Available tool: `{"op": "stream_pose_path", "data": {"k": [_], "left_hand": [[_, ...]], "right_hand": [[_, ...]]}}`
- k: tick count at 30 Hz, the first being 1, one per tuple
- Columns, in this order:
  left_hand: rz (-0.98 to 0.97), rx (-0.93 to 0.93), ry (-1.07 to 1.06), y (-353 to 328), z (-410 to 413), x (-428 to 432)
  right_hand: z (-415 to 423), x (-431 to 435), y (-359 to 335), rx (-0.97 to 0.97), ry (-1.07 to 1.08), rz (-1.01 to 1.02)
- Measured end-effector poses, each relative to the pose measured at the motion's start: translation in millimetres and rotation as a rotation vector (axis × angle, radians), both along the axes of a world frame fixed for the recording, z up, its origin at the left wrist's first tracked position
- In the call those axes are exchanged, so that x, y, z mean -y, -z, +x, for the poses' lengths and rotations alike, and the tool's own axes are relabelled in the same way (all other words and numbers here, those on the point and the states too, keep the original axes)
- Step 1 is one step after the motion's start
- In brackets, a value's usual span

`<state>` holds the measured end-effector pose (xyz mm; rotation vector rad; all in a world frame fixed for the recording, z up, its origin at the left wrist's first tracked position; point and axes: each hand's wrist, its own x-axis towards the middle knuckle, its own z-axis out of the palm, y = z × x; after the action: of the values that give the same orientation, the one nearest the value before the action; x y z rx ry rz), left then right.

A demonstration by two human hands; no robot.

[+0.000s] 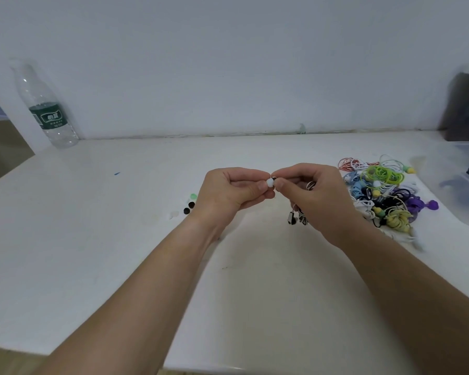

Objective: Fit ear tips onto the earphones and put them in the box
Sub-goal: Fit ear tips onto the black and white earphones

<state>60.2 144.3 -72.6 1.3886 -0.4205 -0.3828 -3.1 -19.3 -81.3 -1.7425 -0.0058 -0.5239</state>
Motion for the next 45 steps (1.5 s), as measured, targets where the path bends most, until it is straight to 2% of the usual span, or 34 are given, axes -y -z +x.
{"op": "stream_pose_path", "data": {"k": [5, 11, 18, 23, 25, 30, 32, 36, 45], "left_hand": [[-0.026, 0.066, -0.059, 2.1, -2.0, 4.6], [0.010, 0.161, -0.104, 5.4, -0.6, 6.5], [0.021, 0.006, 0.080, -1.2, 2.8, -3.0], [-0.002, -0.030, 0.116, -0.4, 2.0, -3.4], [0.011, 0.001, 0.107, -0.6, 1.5, -3.8], [0.083, 0.216, 0.003, 0.9, 0.7, 0.5], [0.068, 0.237, -0.030, 1.4, 0.8, 1.5], [0.051, 0.216, -0.051, 2.7, 1.6, 2.0], [0.045, 0.087, 0.041, 2.3, 1.1, 0.9]], "right_hand": [[2.0, -8.4, 3.0, 0.021, 0.090, 0.079], [3.9, -11.9, 5.1, 0.033, 0.137, 0.046], [-1.4, 9.0, -3.1, -0.061, -0.121, 0.032], [-2.1, 13.5, -3.5, -0.053, -0.168, 0.009], [-1.6, 14.0, -2.6, -0.062, -0.180, 0.034], [1.3, 10.9, 2.9, -0.108, -0.145, 0.127], [2.8, 8.0, 4.5, -0.126, -0.130, 0.198], [4.8, 5.3, 5.3, -0.132, -0.112, 0.263], [5.7, 10.5, 8.5, -0.122, -0.127, 0.234]]}}
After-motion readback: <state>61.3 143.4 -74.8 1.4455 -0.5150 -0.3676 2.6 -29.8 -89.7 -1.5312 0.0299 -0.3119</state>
